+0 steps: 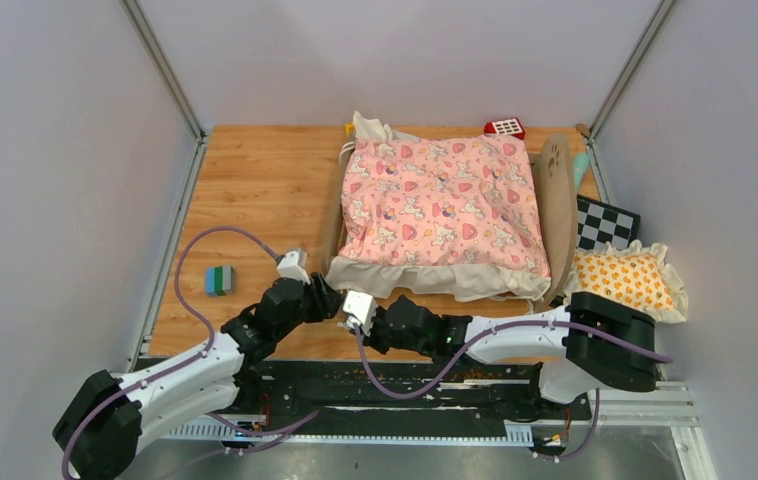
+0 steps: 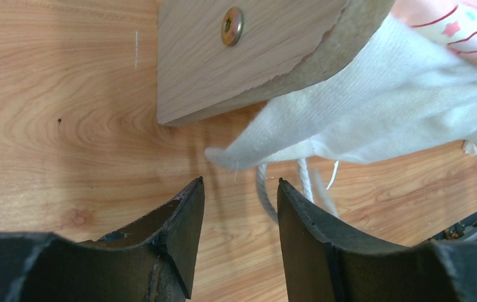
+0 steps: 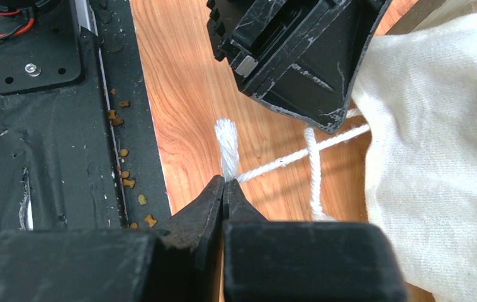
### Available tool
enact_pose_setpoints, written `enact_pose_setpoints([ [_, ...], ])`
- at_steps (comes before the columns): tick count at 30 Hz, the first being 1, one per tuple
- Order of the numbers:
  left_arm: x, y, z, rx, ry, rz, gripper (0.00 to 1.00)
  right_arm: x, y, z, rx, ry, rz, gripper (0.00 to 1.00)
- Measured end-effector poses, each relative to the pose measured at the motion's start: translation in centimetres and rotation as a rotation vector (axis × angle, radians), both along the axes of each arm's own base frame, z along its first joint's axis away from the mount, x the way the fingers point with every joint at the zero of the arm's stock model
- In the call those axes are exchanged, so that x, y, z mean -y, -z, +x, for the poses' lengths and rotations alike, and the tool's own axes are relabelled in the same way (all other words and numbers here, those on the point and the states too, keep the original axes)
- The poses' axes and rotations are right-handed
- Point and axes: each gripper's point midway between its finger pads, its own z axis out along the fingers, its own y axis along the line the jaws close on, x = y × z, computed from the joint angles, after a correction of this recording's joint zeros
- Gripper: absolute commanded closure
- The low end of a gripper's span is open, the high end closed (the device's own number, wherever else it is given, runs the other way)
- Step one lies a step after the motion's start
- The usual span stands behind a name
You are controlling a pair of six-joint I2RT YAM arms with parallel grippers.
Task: Set up the pet bed
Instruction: Tie the ropes to the bed frame.
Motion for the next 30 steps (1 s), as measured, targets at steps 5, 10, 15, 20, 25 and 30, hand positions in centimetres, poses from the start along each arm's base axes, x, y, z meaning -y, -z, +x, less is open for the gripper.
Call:
enact_pose_setpoints([
  [5,0.4,-0.8,0.5,0.029,-0.004,-0.029,0.52,0.0,0.0,0.0,-0.003,0.002,0.001,1.00],
  [10,0.7,-1.6,0.9,0.055,-0.005,-0.061,0.55,0.0,0.0,0.0,-0.010,0.005,0.003,1.00],
  [15,0.7,-1.7,0.9,0.058,-0.008,-0.070,0.58,0.0,0.0,-0.1,-0.015,0.008,0.005,1.00],
  [20,0.7,-1.1,0.7,0.042,-0.013,-0.070,0.68,0.0,0.0,0.0,-0.016,0.009,0.005,1.00],
  [25,0.7,-1.0,0.7,0.035,-0.015,-0.076,0.83,0.0,0.0,0.0,-0.016,0.012,0.005,1.00],
  [30,0.8,-1.5,0.8,0.050,-0.016,-0.091,0.91,0.2,0.0,0.2,-0.032,0.039,0.013,1.00],
])
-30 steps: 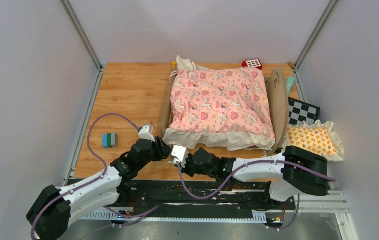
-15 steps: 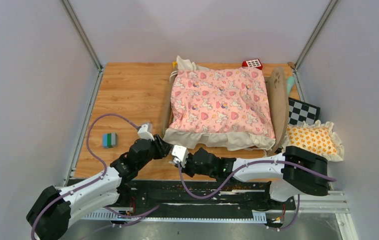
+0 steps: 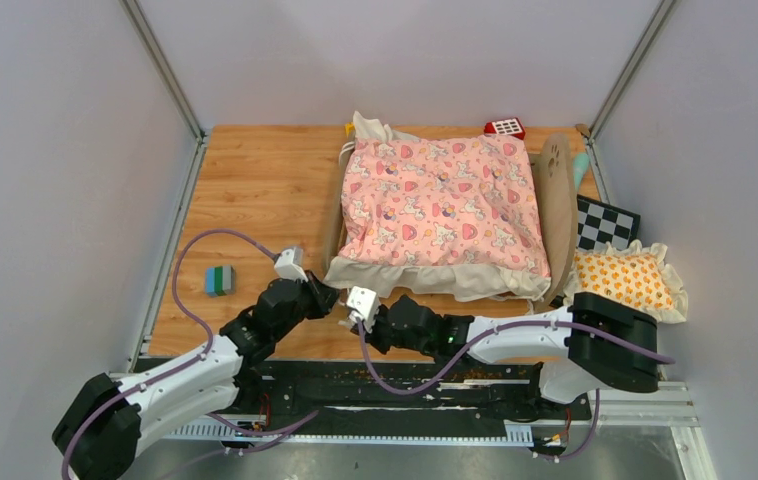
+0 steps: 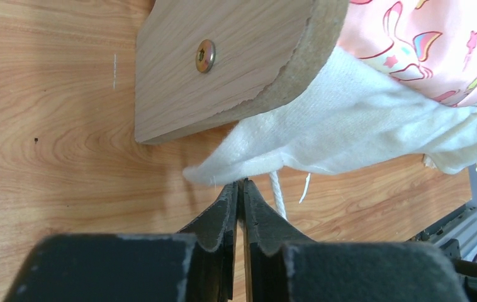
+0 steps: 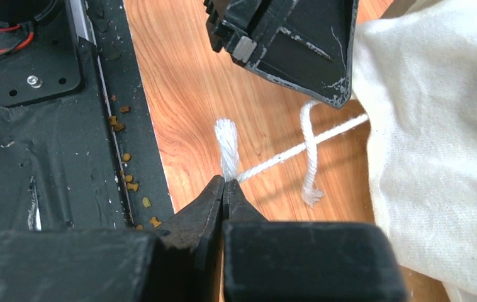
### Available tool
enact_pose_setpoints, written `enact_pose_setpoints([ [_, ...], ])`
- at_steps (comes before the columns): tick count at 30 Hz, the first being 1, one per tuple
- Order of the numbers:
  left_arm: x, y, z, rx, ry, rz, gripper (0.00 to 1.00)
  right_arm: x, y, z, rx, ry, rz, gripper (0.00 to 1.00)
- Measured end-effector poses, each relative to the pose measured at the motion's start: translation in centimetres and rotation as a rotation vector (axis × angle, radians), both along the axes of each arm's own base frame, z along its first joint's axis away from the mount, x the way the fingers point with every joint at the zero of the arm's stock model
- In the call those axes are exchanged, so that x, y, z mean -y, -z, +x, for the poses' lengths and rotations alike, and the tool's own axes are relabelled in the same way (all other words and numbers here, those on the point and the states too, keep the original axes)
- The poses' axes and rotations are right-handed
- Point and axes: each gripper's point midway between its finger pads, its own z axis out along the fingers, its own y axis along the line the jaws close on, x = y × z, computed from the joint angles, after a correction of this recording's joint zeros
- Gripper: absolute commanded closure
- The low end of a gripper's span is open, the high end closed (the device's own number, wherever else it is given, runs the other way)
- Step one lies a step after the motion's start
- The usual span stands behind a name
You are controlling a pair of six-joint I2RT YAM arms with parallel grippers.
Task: Set up the pet bed
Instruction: Tie the ropes to the bed frame.
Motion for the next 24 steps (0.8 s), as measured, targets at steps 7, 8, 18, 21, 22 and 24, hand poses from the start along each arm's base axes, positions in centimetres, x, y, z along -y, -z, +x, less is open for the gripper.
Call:
enact_pose_setpoints([
  [7,0.1,-0.6,0.1,0.020,0.003,-0.010,0.95,0.4,-0.5,1.4,-0.109,0.101,0.069,1.00],
  [8,0.1,-0.6,0.1,0.021,0.003,-0.009,0.95,0.5,-0.6,1.7,-0.129,0.122,0.079,1.00],
  [18,0.1,-0.8,0.1,0.033,0.006,-0.011,0.96,0.0,-1.4,4.3,-0.295,0.238,0.129,1.00],
  [21,0.1,-0.9,0.1,0.037,0.008,-0.010,0.96,-0.7,-1.5,4.6,-0.320,0.239,0.119,1.00],
  [22,0.1,-1.0,0.1,0.039,0.009,-0.009,0.96,-0.8,-1.4,4.7,-0.326,0.239,0.113,1.00],
  [24,0.0,-1.0,0.1,0.043,0.010,-0.009,0.96,-1.1,-0.9,4.8,-0.340,0.238,0.086,1.00],
])
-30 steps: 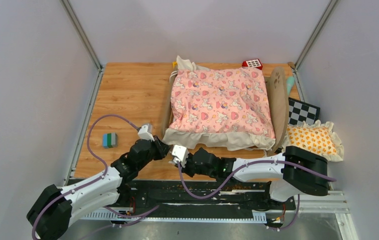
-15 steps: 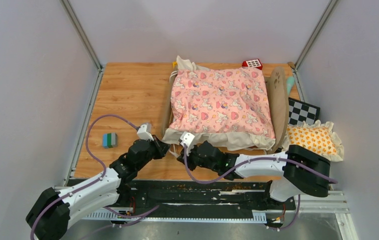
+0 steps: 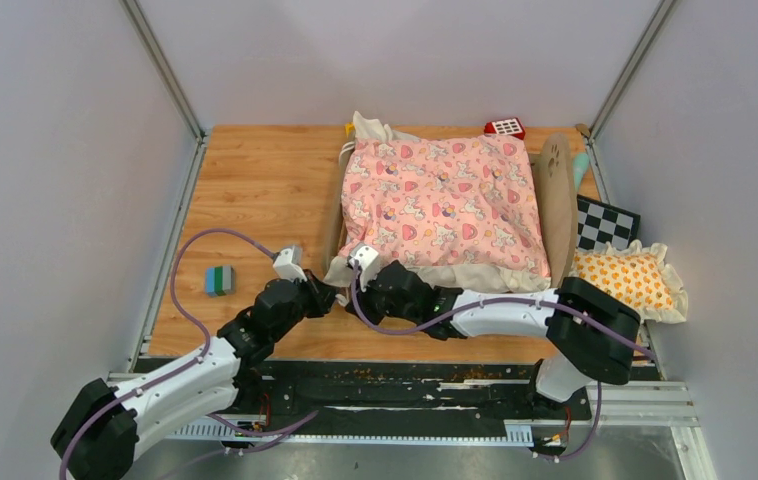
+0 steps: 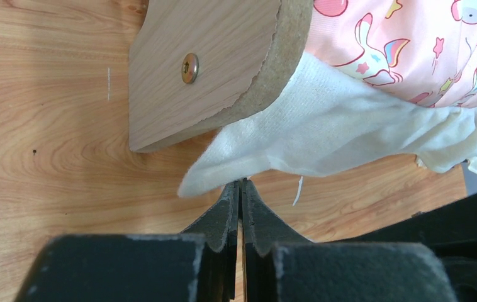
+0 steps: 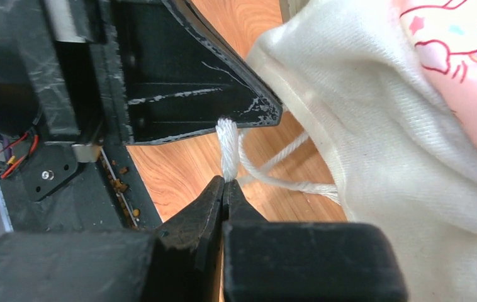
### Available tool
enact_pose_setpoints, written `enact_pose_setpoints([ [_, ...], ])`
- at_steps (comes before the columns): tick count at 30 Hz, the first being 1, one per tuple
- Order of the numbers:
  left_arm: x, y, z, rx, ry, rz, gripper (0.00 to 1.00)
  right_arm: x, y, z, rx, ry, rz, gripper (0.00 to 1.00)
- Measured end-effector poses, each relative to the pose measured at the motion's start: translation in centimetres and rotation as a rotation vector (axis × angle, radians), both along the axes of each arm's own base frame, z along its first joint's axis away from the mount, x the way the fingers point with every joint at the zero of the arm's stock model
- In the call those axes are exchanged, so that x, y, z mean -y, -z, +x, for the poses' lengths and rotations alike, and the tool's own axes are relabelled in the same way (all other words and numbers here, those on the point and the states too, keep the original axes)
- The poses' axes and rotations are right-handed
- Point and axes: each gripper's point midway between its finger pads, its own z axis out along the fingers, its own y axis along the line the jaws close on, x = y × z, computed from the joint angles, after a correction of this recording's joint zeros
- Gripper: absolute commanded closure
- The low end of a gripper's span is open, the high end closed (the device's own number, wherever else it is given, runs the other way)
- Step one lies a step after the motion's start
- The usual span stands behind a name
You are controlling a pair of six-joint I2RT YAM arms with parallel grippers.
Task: Set up the pet bed
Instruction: Tie the ropes to the bed frame.
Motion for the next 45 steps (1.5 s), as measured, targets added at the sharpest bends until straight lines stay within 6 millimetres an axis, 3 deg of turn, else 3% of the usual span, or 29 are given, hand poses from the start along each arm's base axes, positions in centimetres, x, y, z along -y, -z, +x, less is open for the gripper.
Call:
enact_pose_setpoints([
  [9,-0.1,-0.2,-0.1,0.009,0.003,0.005,0.96,0.8,2.6,-0.1,-0.048,0.015,-0.095,1.00],
  [15,-0.3,0.1,-0.3,0.001,0.005,0.016,0.96,1.3,3.7,1.0,-0.049,0.065,-0.148,1.00],
  [25,-0.4,0.0,-0.3,0.002,0.005,0.016,0.96,0.3,3.9,2.4,-0.025,0.074,-0.172,1.00],
  [36,-0.3,-0.1,-0.3,0.004,0.007,0.017,0.96,-1.4,3.2,1.0,-0.034,-0.043,-0.112,1.00],
  [45,-0.1,-0.6,-0.5,0.010,0.024,0.003,0.96,-1.3,5.3,0.9,-0.052,-0.049,-0.153,1.00],
])
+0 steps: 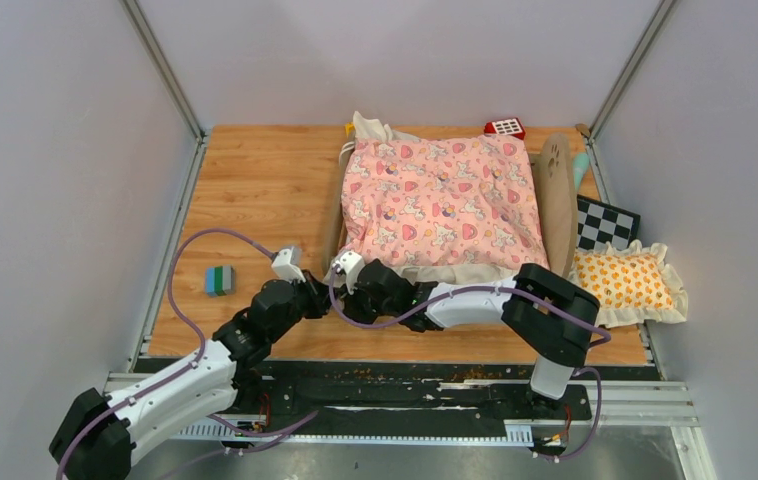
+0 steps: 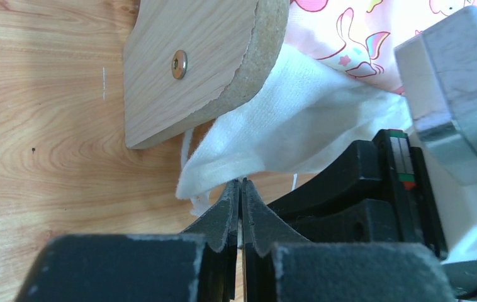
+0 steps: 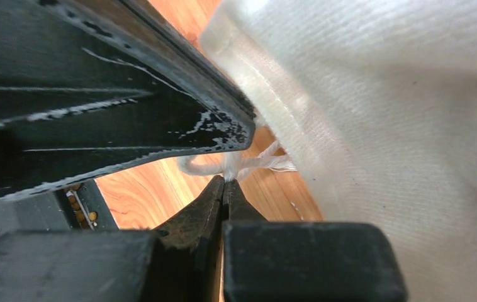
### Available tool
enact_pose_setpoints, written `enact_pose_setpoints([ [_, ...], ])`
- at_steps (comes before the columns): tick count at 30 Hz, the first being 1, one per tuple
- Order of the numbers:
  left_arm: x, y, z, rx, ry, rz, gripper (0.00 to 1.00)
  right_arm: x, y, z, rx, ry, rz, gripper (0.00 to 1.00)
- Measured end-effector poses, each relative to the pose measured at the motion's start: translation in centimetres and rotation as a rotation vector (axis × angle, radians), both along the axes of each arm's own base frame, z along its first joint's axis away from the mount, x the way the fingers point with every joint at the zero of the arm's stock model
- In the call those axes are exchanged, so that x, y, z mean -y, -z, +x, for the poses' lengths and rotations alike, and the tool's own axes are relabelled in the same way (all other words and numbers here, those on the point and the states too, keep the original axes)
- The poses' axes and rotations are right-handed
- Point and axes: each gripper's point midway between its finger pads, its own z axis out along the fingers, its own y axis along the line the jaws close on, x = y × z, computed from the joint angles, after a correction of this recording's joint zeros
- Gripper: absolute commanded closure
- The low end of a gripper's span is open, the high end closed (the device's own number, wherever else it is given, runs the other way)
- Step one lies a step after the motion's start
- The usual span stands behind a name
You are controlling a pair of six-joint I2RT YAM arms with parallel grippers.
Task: Set up the pet bed
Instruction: Tie the ropes to the bed frame.
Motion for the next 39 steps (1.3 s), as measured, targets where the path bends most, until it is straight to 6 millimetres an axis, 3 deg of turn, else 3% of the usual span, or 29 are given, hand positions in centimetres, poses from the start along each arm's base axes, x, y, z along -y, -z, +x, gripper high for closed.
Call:
enact_pose_setpoints([
  [12,0.0,-0.1,-0.2,-0.005,0.008,0.000,0.94,-0.7,-0.6,0.7,0.045,0.000,0.031,1.00],
  [18,0.2,0.3,-0.3,-0.018,0.018,0.006,0.86,-1.1,-1.1,0.8,0.091,-0.038,0.057,1.00],
  [20,0.2,0.4,-0.4,-0.024,0.024,0.008,0.81,-1.1,-1.1,0.8,0.098,-0.050,0.057,1.00],
  [26,0.3,0.0,-0.2,-0.013,0.029,0.015,0.48,-1.3,-1.2,0.6,0.113,-0.066,0.080,1.00],
  [30,0.3,-0.4,0.0,-0.006,0.029,0.022,0.35,-0.9,-0.8,0.4,0.116,-0.066,0.089,1.00],
  [39,-0.1,-1.1,-0.1,-0.009,0.018,0.033,0.30,-1.1,-1.0,0.5,0.125,-0.054,0.129,1.00],
])
